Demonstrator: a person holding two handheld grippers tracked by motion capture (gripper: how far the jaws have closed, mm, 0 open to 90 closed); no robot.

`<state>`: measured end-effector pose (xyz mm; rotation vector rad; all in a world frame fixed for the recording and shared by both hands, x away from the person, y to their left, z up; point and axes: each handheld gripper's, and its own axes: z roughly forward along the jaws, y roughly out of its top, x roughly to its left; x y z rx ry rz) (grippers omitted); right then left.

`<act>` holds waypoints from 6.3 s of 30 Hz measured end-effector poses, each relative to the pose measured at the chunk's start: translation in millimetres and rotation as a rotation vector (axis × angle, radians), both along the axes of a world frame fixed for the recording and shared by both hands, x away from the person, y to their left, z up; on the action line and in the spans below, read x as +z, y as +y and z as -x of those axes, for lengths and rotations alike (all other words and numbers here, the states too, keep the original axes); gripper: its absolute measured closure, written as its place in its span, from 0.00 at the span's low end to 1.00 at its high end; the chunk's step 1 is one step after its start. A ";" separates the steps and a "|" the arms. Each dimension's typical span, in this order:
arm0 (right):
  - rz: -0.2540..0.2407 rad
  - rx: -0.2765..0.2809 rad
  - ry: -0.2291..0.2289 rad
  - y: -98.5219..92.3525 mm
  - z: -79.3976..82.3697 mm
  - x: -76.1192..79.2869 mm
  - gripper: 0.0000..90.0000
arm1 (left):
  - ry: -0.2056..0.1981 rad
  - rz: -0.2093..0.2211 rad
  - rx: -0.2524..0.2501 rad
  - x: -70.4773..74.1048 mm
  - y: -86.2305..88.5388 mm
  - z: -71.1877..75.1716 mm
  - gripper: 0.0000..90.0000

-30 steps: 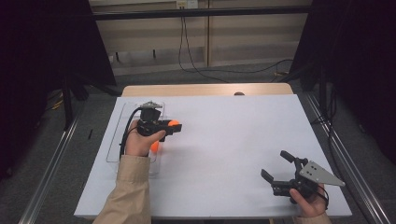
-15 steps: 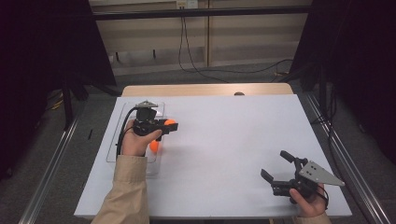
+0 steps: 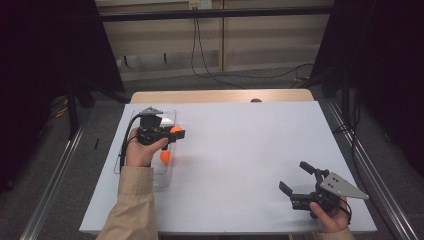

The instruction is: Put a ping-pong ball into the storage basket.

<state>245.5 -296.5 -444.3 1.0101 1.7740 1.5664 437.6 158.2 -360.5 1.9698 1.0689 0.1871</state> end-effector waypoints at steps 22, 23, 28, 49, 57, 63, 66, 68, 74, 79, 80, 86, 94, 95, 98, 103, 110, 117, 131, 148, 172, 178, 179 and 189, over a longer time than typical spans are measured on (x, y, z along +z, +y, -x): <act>0.001 -0.001 0.001 -0.9 -0.7 -1.0 0.02 | -0.012 -0.011 0.044 -0.6 13.4 -3.6 0.57; 0.001 -0.001 0.001 -1.0 -0.7 -0.9 0.02 | -0.012 -0.012 0.050 -0.6 13.6 -3.4 0.57; 0.002 -0.001 0.000 -0.8 -0.7 -0.9 0.02 | -0.017 -0.024 0.057 -1.0 16.2 -4.1 0.57; 0.004 0.003 -0.003 -0.7 -0.7 -0.4 0.02 | -0.022 -0.031 0.097 -1.9 27.4 -4.4 0.56; 0.001 0.000 -0.001 -0.9 -0.6 -0.4 0.02 | -0.029 -0.033 0.111 -1.6 31.1 -4.6 0.57; 0.001 0.001 -0.001 -0.9 -0.7 -0.5 0.02 | -0.032 -0.023 0.135 -2.1 35.5 -4.8 0.56; 0.001 0.001 0.000 -0.9 -0.6 -0.5 0.02 | -0.031 -0.023 0.139 -2.8 36.2 -4.9 0.56; 0.000 0.001 0.000 -0.8 -0.6 -0.4 0.02 | -0.031 -0.031 0.139 -3.1 36.9 -5.0 0.56; -0.001 0.001 -0.001 -0.9 -0.6 -0.3 0.02 | -0.027 -0.040 0.148 -5.9 38.0 -5.9 0.56; 0.000 0.001 -0.002 -0.7 -0.6 -0.2 0.02 | -0.036 -0.056 0.156 -6.2 40.3 -6.0 0.56; -0.001 0.001 -0.002 -0.6 -0.6 -0.3 0.02 | -0.037 -0.060 0.157 -6.1 40.5 -5.9 0.56; -0.001 0.002 -0.003 -0.2 -0.5 -0.1 0.02 | -0.041 -0.051 0.168 -7.3 43.0 -6.1 0.56; 0.002 0.005 -0.003 0.4 -0.9 0.0 0.02 | -0.047 -0.055 0.180 -7.8 47.0 -5.5 0.56; 0.002 0.006 -0.002 0.5 -0.8 0.0 0.02 | -0.048 -0.057 0.181 -7.8 47.7 -5.6 0.56; 0.002 0.004 -0.002 0.5 -0.5 0.2 0.02 | -0.049 -0.060 0.187 -8.0 49.1 -5.4 0.56; 0.004 0.006 -0.003 1.0 -0.5 0.2 0.02 | -0.058 -0.065 0.196 -7.8 51.0 -5.0 0.56; 0.003 0.006 -0.005 0.5 -0.5 0.4 0.02 | -0.076 -0.084 0.210 -7.6 50.5 -4.8 0.47; 0.001 0.005 -0.007 1.0 -1.8 0.6 0.02 | -0.089 -0.062 0.215 -5.6 47.7 -1.9 0.35; -0.003 0.004 -0.009 1.7 -1.2 1.4 0.02 | -0.122 -0.013 0.226 -3.3 43.5 8.5 0.21; -0.001 0.004 -0.011 1.2 -0.4 2.1 0.02 | -0.175 0.060 0.202 -1.2 40.3 30.3 0.14; 0.000 0.003 -0.019 1.2 -0.1 3.5 0.02 | -0.229 0.116 0.177 -4.8 48.3 59.6 0.07; -0.001 0.004 -0.020 1.4 0.2 3.8 0.02 | -0.261 0.119 0.179 -7.3 48.1 66.8 0.07; 0.000 0.004 -0.021 1.3 0.1 3.7 0.02 | -0.262 0.120 0.179 -7.3 48.1 67.9 0.07; 0.001 0.004 -0.021 1.7 0.2 3.7 0.02 | -0.296 0.134 0.170 -14.7 50.2 83.5 0.07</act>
